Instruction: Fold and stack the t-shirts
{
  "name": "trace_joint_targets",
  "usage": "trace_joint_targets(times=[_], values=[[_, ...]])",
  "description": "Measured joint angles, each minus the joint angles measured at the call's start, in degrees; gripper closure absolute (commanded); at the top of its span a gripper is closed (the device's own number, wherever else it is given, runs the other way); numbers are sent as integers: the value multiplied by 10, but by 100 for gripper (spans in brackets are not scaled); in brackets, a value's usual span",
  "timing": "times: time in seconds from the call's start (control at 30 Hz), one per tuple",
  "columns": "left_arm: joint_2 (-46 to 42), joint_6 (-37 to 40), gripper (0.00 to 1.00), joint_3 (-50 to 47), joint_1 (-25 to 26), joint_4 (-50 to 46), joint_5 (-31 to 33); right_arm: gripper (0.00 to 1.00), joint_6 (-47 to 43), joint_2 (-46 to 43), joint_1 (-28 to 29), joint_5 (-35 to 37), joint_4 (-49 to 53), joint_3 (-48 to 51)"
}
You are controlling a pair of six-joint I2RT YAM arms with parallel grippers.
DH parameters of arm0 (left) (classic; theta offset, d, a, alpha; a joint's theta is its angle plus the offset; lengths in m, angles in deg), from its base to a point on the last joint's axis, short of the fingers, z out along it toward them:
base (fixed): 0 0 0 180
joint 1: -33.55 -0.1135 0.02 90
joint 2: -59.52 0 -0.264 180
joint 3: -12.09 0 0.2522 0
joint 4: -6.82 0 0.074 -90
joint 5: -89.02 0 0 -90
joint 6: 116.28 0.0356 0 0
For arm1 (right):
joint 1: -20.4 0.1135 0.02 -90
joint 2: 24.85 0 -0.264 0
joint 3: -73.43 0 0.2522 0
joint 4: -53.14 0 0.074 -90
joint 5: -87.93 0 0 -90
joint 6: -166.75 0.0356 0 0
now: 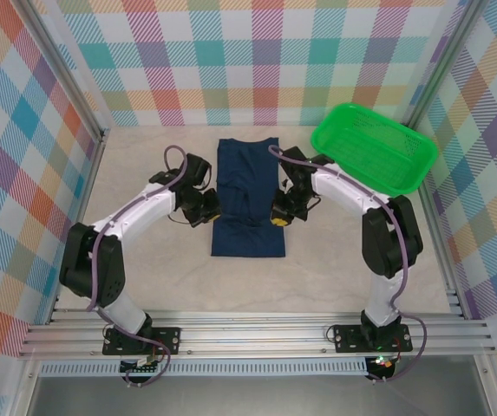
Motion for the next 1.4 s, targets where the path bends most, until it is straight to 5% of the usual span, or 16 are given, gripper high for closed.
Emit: trace_joint_targets(times=[0.67, 0.73, 0.83, 0.93, 1.23, 1.4], values=[[141, 36, 100, 120, -39, 17, -6, 100, -37, 144, -45, 0, 27, -164], [159, 40, 91, 137, -41, 25, -12, 84, -36, 156, -50, 0, 28, -175], [185, 52, 59, 164, -43, 33, -17, 58, -42, 169, -59, -2, 23, -179], [190, 56, 53, 176, -46, 39, -17, 49, -49, 165, -67, -2, 5, -172], [46, 16, 63, 37, -52, 73, -20, 58, -49, 36, -73, 17, -61, -62], [17, -19, 57, -56, -50, 75, -28, 58, -47, -14, -72, 23, -83, 29]])
